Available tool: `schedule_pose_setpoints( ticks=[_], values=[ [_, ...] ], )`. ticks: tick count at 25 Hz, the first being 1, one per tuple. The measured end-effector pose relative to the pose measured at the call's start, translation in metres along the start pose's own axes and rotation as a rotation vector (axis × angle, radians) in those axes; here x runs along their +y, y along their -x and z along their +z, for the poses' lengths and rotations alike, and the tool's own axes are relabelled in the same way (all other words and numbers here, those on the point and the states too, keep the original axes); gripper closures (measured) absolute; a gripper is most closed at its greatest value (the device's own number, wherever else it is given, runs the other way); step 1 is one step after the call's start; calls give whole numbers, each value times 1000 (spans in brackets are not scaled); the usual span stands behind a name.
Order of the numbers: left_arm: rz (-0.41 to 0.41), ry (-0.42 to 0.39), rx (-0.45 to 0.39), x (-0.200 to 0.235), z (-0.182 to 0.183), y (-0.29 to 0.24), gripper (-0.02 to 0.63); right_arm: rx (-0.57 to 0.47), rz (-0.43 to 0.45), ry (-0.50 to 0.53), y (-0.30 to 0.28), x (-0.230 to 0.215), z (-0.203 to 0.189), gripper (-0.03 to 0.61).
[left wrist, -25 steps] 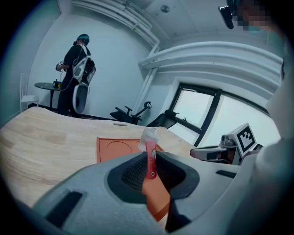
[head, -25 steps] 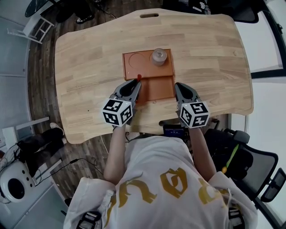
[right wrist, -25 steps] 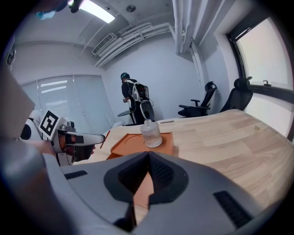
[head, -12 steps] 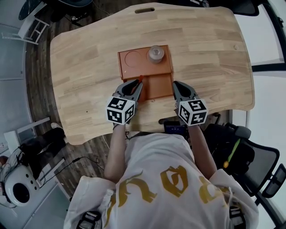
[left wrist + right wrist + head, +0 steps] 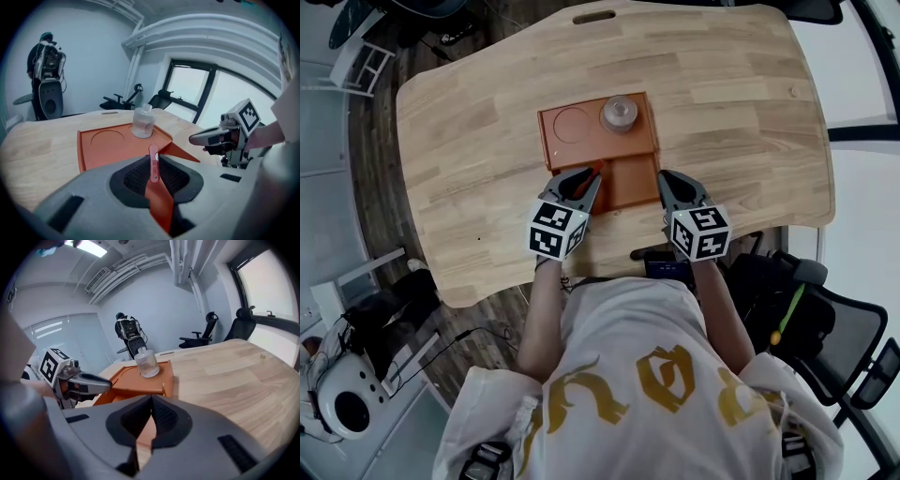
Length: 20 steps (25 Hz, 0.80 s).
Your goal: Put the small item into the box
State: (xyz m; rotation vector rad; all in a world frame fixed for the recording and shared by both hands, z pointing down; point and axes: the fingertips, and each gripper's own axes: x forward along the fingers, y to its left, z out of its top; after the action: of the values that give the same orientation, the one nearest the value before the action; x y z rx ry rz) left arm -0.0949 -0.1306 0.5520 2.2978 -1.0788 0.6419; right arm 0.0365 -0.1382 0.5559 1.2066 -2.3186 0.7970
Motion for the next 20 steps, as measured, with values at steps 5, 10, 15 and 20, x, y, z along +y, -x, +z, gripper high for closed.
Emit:
schedule_pose_setpoints(
  ticks=[5,10,15,20],
  values=[
    [-59,-122,93,-11,-7,-13,557,16,-7,-17,0,-5,-5,568],
    [-105,-170,175,-17,-15,-26,557,18,-14,-29,-2,-11,-5,568],
    [-141,-217,266,-19,-26,-38,557,19,-27,-44,-5,-19,-4,566],
    [-179,-269,335,-21,-35,-48,557,19,-37,-63,-8,-26,-3,566]
  ],
)
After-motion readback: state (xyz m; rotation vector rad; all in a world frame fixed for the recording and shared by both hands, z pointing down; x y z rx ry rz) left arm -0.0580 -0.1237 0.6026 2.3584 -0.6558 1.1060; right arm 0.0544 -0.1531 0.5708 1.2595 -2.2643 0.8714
